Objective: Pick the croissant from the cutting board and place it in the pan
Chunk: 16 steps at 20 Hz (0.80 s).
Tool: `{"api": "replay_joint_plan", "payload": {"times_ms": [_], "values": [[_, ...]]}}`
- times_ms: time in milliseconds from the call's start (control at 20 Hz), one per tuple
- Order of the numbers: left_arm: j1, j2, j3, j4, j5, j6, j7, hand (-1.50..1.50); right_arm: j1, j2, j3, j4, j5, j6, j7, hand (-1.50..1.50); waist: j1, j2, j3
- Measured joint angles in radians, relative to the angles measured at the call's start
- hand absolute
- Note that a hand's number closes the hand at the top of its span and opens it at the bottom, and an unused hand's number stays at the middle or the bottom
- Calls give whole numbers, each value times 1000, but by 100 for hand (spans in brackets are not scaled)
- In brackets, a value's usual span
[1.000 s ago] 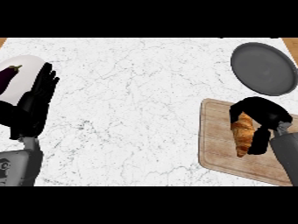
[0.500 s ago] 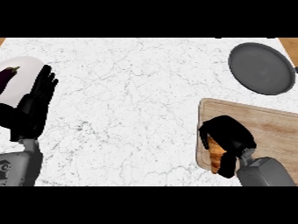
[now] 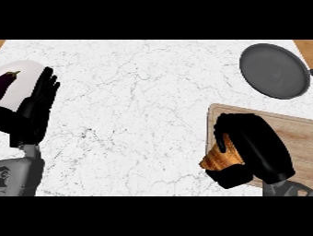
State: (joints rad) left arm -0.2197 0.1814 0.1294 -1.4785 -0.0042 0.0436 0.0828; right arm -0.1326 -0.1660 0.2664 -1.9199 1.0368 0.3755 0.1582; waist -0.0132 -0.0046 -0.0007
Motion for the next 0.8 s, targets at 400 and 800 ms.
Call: {"api": "replay_joint_plan", "payload": {"times_ms": [400, 800], "values": [[14, -7, -7, -6, 0, -9, -9, 0, -87, 28, -236, -9, -144, -61, -5, 150, 13, 5, 1], [10, -15, -18, -30, -6, -5, 5, 0, -321, -57, -545, 292, -355, -80, -65, 150, 27, 8, 1]]}}
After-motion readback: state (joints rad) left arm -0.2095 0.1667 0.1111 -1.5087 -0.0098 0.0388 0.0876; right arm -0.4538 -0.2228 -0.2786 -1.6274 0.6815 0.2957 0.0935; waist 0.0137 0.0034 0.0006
